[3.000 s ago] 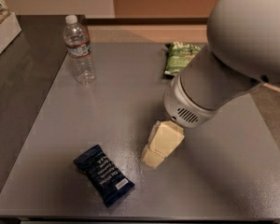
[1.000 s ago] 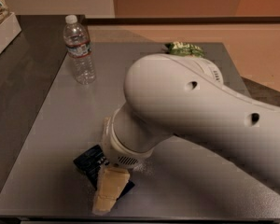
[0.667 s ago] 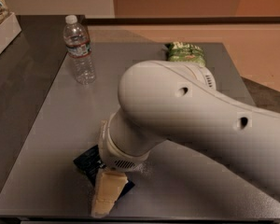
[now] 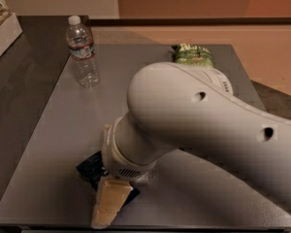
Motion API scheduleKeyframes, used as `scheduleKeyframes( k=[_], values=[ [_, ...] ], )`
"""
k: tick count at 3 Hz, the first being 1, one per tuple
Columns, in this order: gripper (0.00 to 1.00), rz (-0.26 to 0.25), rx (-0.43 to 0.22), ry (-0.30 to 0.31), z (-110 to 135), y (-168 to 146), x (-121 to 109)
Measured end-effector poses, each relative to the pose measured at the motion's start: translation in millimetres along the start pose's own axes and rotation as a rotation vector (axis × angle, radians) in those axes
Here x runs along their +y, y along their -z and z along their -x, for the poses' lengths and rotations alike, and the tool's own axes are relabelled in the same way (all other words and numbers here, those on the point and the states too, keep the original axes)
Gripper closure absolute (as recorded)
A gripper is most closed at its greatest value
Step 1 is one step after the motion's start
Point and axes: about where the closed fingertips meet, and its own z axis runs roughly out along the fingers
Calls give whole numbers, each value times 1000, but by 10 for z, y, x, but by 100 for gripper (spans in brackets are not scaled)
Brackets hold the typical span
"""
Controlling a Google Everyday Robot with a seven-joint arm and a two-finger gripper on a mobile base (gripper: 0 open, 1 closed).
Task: Pick rxbar blueberry
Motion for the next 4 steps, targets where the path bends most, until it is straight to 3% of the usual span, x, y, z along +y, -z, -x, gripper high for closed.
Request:
scheduleKeyframes(
  k=[2, 4],
  values=[
    [0, -6, -53, -60, -36, 59, 4],
    [0, -15, -51, -80, -110, 36, -10]
  ],
)
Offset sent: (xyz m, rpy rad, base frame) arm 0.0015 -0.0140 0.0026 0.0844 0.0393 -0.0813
